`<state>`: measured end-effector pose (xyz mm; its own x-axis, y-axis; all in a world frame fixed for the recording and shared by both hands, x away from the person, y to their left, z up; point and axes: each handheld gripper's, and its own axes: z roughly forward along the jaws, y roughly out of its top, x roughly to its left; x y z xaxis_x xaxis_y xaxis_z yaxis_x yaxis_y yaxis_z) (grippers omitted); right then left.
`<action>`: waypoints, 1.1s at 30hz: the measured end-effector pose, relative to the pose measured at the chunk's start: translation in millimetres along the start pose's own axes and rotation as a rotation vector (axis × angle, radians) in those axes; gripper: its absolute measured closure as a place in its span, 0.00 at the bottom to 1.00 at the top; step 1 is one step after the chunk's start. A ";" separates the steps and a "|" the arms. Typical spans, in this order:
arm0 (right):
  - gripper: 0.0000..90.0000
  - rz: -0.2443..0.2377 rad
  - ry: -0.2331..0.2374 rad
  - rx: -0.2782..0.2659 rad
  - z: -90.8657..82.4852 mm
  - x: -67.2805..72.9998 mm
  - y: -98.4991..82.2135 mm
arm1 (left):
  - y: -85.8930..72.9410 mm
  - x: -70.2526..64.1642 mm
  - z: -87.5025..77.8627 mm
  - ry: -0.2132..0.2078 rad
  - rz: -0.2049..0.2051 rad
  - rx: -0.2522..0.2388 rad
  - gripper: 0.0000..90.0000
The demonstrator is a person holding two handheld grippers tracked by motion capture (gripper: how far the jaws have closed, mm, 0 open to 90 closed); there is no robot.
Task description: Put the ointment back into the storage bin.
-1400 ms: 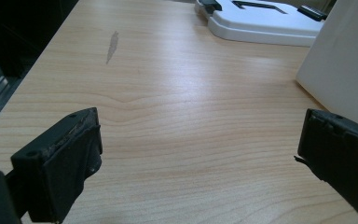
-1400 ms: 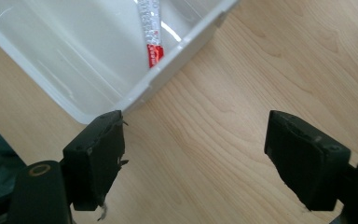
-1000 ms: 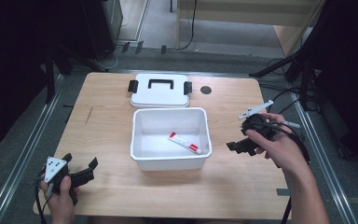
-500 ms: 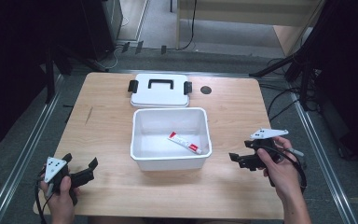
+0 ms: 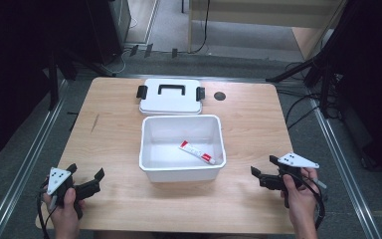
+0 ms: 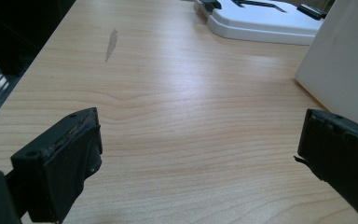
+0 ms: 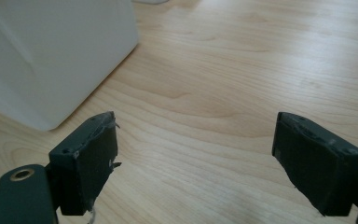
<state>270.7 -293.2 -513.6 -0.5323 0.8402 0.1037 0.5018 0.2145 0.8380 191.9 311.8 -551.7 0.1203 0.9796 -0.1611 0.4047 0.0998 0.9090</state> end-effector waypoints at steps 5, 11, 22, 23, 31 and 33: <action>0.16 0.012 -0.007 -0.076 -6.9 -8.5 -13.3 | 0.0 0.1 0.1 0.002 0.002 0.000 0.00; 0.17 0.021 0.031 -0.130 -17.2 -18.5 -25.6 | 0.1 0.2 0.1 0.000 0.001 0.001 0.00; 0.18 0.068 -0.008 -0.203 -29.3 -32.4 -45.8 | 0.4 1.7 0.4 -0.007 -0.010 0.004 0.00; 0.18 0.077 -0.013 -0.212 -30.1 -32.8 -45.8 | 0.4 2.0 0.5 -0.007 -0.012 0.004 0.00; 0.19 0.093 -0.053 -0.210 -29.2 -34.9 -49.6 | 0.4 2.3 0.6 -0.007 -0.018 0.005 0.00; 0.19 0.105 -0.057 -0.214 -29.7 -35.7 -50.3 | 0.4 2.7 0.7 -0.010 -0.020 0.004 0.00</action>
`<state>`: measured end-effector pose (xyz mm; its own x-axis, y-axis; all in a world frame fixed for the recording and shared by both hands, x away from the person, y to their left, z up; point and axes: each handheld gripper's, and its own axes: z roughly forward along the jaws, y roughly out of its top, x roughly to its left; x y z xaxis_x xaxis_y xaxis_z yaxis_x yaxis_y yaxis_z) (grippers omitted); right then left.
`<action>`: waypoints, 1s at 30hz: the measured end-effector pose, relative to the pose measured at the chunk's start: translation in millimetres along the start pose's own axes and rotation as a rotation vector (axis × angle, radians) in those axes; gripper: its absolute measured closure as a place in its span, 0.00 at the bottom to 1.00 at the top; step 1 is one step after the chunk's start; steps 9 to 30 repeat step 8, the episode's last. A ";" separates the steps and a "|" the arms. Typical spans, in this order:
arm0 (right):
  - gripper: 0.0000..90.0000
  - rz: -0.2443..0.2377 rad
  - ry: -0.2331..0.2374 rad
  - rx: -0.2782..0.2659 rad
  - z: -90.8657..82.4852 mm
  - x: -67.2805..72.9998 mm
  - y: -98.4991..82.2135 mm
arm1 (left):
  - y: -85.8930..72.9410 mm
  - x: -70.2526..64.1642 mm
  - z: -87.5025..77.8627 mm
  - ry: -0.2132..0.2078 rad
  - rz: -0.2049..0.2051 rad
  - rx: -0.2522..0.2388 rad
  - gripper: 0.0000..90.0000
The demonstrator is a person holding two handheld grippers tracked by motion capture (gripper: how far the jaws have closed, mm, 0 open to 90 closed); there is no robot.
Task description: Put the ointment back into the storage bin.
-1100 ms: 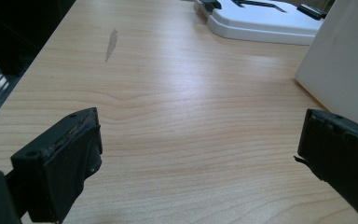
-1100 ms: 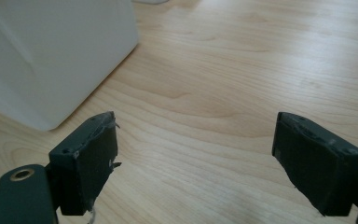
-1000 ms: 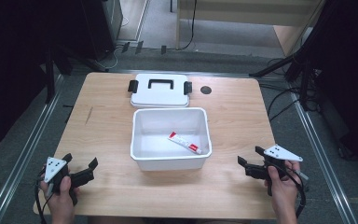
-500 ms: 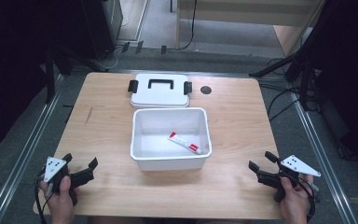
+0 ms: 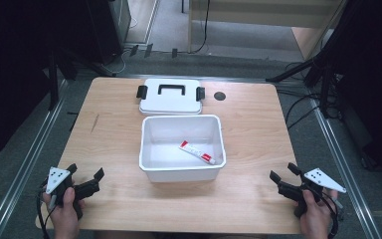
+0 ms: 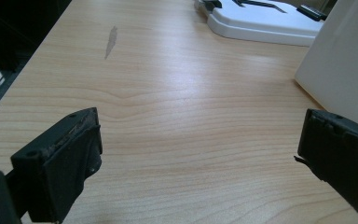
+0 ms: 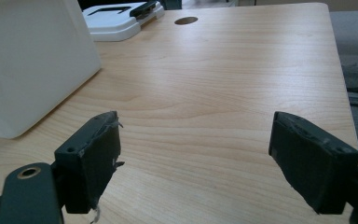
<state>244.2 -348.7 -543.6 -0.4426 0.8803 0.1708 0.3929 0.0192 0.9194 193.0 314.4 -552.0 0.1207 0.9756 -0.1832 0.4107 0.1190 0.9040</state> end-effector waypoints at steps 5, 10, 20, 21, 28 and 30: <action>0.19 0.009 0.016 -0.003 -0.1 2.7 1.7 | 0.1 0.3 0.1 -0.003 -0.002 0.003 0.00; 0.19 0.032 0.045 -0.006 1.7 5.0 3.7 | 0.2 0.4 0.3 -0.005 -0.002 0.005 0.00; 0.19 0.032 0.045 -0.006 1.7 5.0 3.7 | 0.2 0.4 0.3 -0.005 -0.002 0.005 0.00; 0.19 0.032 0.045 -0.006 1.7 5.0 3.7 | 0.2 0.4 0.3 -0.005 -0.002 0.005 0.00; 0.19 0.032 0.045 -0.006 1.7 5.0 3.7 | 0.2 0.4 0.3 -0.005 -0.002 0.005 0.00; 0.19 0.032 0.045 -0.006 1.7 5.0 3.7 | 0.2 0.4 0.3 -0.005 -0.002 0.005 0.00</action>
